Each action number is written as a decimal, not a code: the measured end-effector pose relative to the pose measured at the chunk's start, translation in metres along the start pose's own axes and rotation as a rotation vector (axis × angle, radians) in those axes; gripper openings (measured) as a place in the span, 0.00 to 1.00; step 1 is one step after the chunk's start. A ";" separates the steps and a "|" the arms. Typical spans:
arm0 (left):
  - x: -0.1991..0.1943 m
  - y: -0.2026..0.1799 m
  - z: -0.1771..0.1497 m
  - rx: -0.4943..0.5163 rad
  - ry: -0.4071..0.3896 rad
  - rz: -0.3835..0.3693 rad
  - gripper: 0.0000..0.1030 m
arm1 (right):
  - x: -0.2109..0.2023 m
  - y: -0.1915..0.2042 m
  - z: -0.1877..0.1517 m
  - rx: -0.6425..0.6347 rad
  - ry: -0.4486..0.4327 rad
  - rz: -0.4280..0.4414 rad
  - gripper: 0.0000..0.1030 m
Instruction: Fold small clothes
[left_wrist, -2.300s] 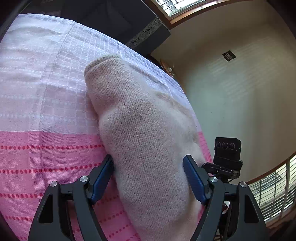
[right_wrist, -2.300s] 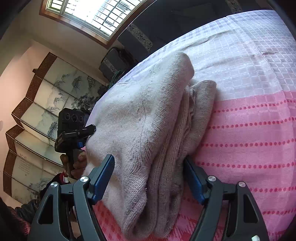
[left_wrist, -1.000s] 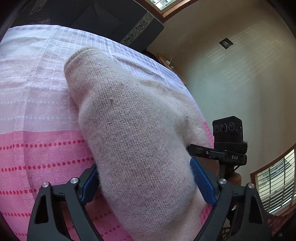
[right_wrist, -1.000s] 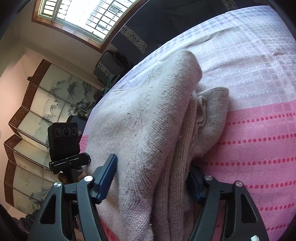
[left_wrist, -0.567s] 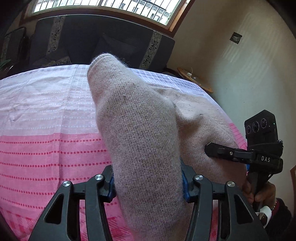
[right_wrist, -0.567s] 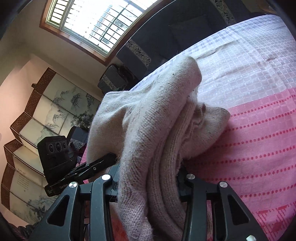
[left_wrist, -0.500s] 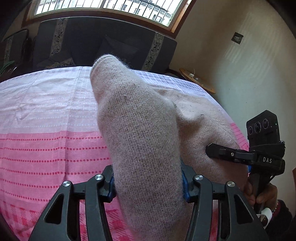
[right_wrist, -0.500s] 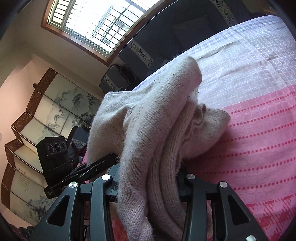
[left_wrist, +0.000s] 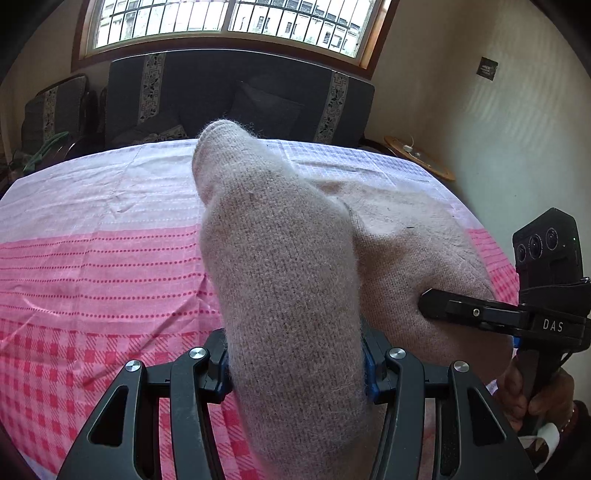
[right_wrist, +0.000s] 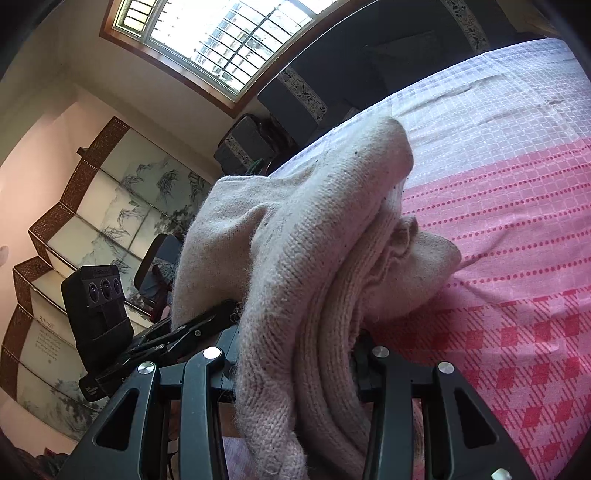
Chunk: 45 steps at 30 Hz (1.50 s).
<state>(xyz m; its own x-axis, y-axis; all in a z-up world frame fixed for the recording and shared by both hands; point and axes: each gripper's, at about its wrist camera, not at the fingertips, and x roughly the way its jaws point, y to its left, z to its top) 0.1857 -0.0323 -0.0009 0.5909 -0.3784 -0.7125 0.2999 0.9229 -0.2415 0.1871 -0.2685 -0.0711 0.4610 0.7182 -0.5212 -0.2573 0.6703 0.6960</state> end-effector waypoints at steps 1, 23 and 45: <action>-0.003 0.000 -0.004 0.001 -0.001 0.004 0.52 | 0.000 0.002 -0.003 -0.003 0.003 0.002 0.36; -0.050 0.017 -0.051 -0.012 -0.003 0.044 0.52 | 0.013 0.033 -0.034 -0.038 0.050 0.019 0.36; -0.077 0.031 -0.079 -0.032 -0.008 0.058 0.52 | 0.028 0.036 -0.028 -0.066 0.086 0.038 0.36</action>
<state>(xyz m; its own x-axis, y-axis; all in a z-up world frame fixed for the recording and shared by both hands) 0.0906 0.0307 -0.0055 0.6128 -0.3248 -0.7205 0.2410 0.9450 -0.2210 0.1668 -0.2188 -0.0743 0.3757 0.7551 -0.5373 -0.3300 0.6508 0.6838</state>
